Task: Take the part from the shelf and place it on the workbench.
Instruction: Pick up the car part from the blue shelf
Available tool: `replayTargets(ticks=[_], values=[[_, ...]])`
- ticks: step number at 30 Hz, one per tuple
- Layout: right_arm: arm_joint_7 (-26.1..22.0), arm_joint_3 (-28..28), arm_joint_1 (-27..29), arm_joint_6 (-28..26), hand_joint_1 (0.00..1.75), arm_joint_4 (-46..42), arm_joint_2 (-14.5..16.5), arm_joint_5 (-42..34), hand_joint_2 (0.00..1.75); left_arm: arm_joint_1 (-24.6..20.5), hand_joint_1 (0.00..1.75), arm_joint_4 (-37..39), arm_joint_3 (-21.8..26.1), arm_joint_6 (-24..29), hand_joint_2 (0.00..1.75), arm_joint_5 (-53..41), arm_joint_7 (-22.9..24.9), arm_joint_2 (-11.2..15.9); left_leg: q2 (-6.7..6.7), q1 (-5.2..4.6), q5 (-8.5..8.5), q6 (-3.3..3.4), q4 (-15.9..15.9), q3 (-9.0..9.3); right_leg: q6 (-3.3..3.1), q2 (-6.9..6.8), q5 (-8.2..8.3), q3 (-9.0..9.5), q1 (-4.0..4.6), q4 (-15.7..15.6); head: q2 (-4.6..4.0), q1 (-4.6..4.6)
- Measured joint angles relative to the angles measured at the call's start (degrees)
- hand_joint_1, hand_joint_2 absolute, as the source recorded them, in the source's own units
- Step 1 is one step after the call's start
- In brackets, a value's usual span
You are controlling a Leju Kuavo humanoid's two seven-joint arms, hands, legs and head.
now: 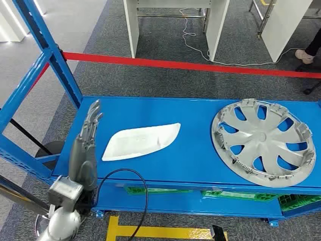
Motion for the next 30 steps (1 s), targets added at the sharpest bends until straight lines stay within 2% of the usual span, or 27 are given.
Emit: replayTargets(ticks=[5,12,14,16,18,25,30], values=[[0.68,-0.35,-0.87,0.93,0.0,-0.02,0.44,-0.11,0.0,-3.17,0.0,4.49,0.64,0.01,0.0,-0.96,0.94,-0.25,0.0,0.0,0.06,0.04,0.01,0.0,0.03,-0.02,0.06,0.0,0.0,0.0,0.0,0.02],[0.54,-0.38,-1.22,1.43,0.0,-0.02,0.6,0.34,0.0,-4.6,0.0,6.6,0.76,0.14,0.0,-2.04,2.38,-0.38,0.0,0.0,0.08,0.05,0.01,0.0,0.03,-0.03,0.06,0.0,0.0,0.01,0.0,0.02],[0.79,-0.08,-1.99,2.6,0.0,-0.02,1.31,2.38,0.0,-9.35,0.0,14.48,0.8,1.17,0.0,-6.4,5.65,-1.09,0.0,0.0,0.09,0.07,0.03,0.0,0.04,-0.02,0.06,0.0,0.0,0.01,0.0,0.01],[1.36,0.97,-2.34,4.02,0.0,-0.02,2.09,5.0,0.0,-15.66,0.0,26.55,0.13,3.31,0.0,-13.44,9.09,-2.56,0.0,0.0,0.09,0.07,0.06,-0.01,0.04,-0.02,0.07,-0.01,0.0,0.01,0.0,0.0],[1.51,2.0,-2.17,4.85,0.0,-0.02,2.35,6.29,0.0,-19.16,0.0,34.66,-1.07,4.92,0.0,-18.74,11.43,-3.66,0.01,-0.01,0.09,0.08,0.07,-0.01,0.04,0.0,0.07,-0.01,-0.01,0.01,0.0,0.01],[1.47,3.23,-2.07,5.18,0.0,-0.02,2.59,6.98,0.0,-22.64,0.0,46.14,-3.28,5.76,0.0,-22.32,13.98,-4.7,0.03,-0.01,0.09,0.08,0.06,-0.02,0.04,0.03,0.06,-0.02,0.0,0.01,0.0,0.01],[1.5,3.66,-2.16,4.95,0.0,-0.04,2.63,7.1,0.0,-22.88,0.0,48.84,-3.41,5.03,0.0,-21.67,14.16,-4.55,0.03,-0.01,0.09,0.08,0.05,-0.03,0.04,0.02,0.06,-0.02,0.0,0.02,0.0,0.01]])
